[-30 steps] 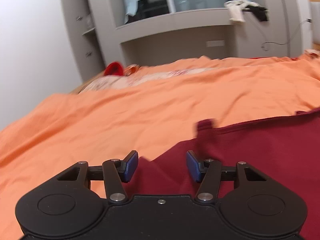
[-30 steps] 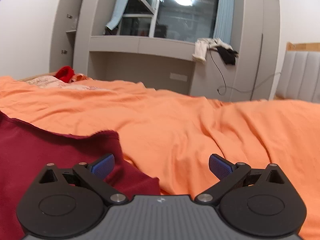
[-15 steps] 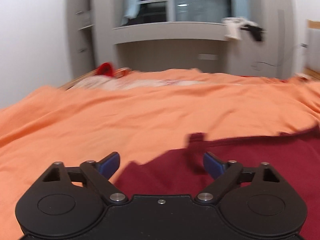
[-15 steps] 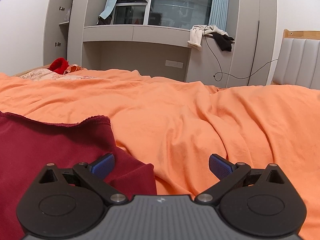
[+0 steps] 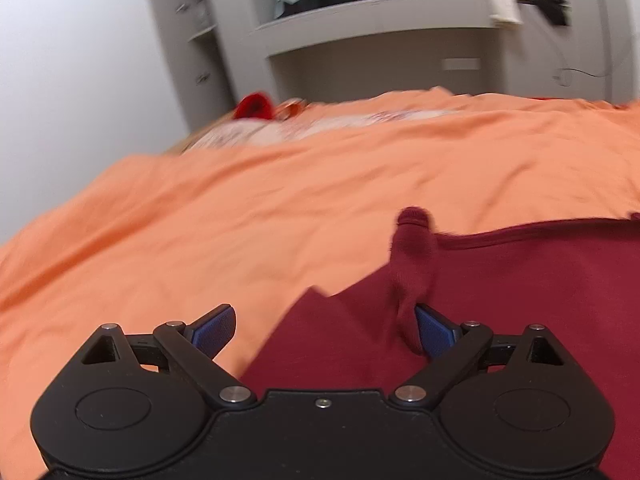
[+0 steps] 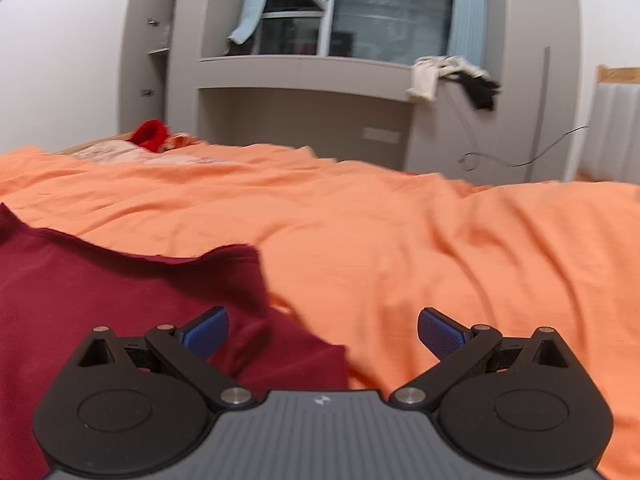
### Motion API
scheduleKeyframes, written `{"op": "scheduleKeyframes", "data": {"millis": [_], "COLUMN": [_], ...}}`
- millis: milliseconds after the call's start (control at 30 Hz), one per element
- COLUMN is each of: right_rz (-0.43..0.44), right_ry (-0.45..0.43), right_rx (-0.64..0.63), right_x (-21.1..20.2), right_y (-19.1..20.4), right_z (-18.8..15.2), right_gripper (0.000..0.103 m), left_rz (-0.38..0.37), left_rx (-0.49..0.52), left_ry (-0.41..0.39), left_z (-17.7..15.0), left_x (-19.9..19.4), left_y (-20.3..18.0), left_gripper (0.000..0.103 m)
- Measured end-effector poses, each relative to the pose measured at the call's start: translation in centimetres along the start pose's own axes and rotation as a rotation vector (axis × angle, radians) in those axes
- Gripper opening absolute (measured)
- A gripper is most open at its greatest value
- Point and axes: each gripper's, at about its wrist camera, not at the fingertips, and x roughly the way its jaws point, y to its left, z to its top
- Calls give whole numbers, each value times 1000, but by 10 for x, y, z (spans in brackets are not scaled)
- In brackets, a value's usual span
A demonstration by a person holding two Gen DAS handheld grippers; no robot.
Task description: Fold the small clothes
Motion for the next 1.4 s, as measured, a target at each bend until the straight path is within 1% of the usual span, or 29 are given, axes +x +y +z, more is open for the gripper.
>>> {"op": "scheduleKeyframes", "data": {"millis": [100,167,200,300,333,433,500,533,600,633,667,733,800,867,900,967,1067,1133,1200,1300,1400], "right_rz": [-13,-48,-72,-195,-199,-159,-129,-93,19,67,84,74,34,-32,-59,-95,-92,-91,-93,-105,-69], "right_ry": [33,58,67,88,86,36,5,-14,-38,-42,-41,-22,-6,6,17,44,76,69,58,41,15], "right_rx": [-23,-15,7,77,97,156,145,133,92,50,6,-82,-111,-72,-32,43,117,127,133,161,186], "right_x": [15,25,29,34,33,22,17,15,14,16,19,29,39,49,53,60,65,61,52,30,3], "right_y": [4,4,2,-10,-14,-23,-19,-16,-8,-1,6,19,23,20,16,4,-11,-14,-16,-22,-22], "right_z": [-2,-4,-5,-7,-8,-7,-2,0,7,11,14,17,17,17,18,16,11,11,14,21,28], "right_gripper": [103,103,103,103,103,103,103,103,103,103,103,103,103,103,103,103,103,103,103,103,103], "left_rz": [-26,-26,-24,-24,-27,-42,-48,-50,-55,-59,-66,-67,-55,-33,-24,-40,-82,-99,-113,-139,-172], "left_rx": [-42,-35,-31,-29,-33,-48,-56,-56,-53,-52,-50,-37,-34,-48,-63,-104,-175,-208,-230,-269,-318], "left_ry": [38,37,33,31,31,14,-28,-54,-100,-116,-126,-118,-94,-45,-12,59,111,111,93,42,-24], "left_z": [-2,-4,-4,-4,-4,-3,-2,-2,-1,0,1,3,5,9,11,11,10,11,12,12,10], "left_x": [8,8,8,8,7,5,-3,-7,-15,-17,-17,-13,-5,10,18,32,46,46,42,27,4], "left_y": [10,10,9,9,10,13,15,15,13,12,11,8,5,6,8,14,24,30,34,42,52], "left_gripper": [98,98,98,99,99,98,98,99,101,102,102,102,102,102,102,103,103,102,102,102,102]}}
